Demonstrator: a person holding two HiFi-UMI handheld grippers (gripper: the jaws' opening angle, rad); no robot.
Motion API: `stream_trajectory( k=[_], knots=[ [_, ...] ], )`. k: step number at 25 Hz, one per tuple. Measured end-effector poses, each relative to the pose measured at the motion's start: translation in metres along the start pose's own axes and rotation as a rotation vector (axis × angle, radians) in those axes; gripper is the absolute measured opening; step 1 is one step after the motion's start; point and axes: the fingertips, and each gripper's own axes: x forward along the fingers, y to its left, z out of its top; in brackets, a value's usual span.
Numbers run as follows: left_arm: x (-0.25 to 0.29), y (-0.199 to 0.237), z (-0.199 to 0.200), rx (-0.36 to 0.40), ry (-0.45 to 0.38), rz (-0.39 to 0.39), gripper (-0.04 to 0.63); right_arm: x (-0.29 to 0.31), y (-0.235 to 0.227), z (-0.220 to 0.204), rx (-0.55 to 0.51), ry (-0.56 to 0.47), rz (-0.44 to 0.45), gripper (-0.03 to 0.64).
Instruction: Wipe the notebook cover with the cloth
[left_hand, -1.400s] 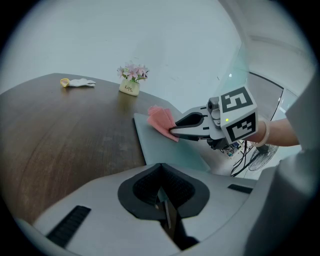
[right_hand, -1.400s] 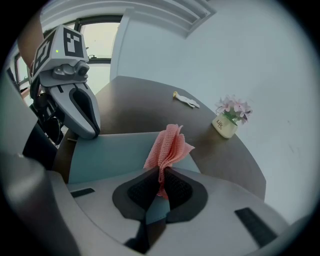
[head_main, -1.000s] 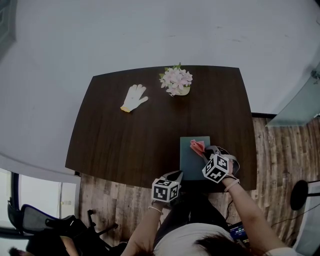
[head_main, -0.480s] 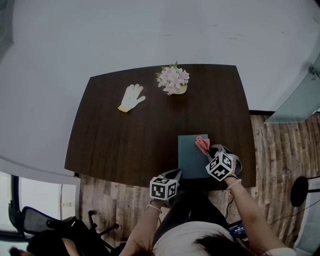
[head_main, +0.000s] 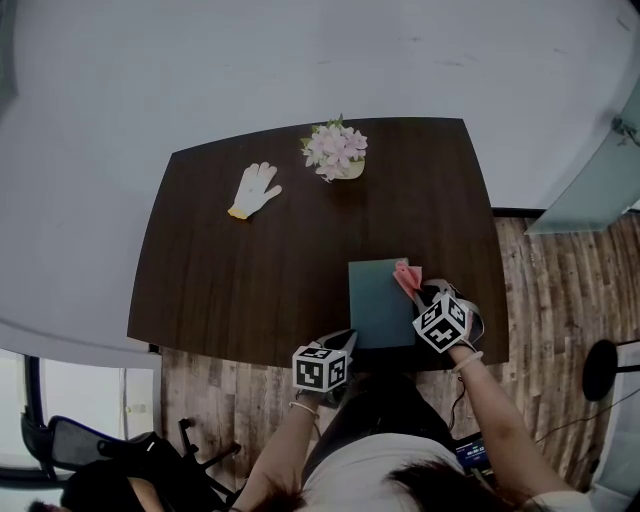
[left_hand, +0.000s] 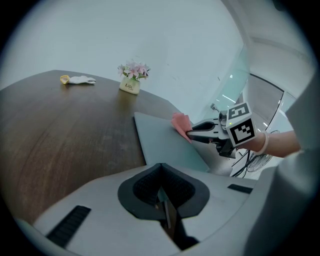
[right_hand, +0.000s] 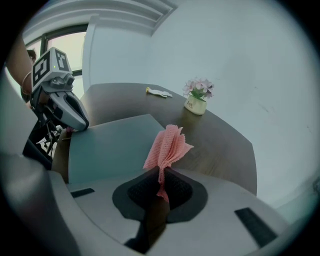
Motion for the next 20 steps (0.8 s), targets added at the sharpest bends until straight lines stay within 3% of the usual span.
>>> stream_trajectory(
  k=[9,20],
  knots=[
    [0.0,-0.001,0.0,-0.001,0.0,-0.002,0.018,-0.033,-0.012,0.013,0.13,-0.112,-0.051,0.032],
    [0.0,-0.001,-0.002,-0.011,0.005,-0.01,0.018,-0.041,0.038,0.056,0.047,-0.182,0.037,0.033]
  ],
)
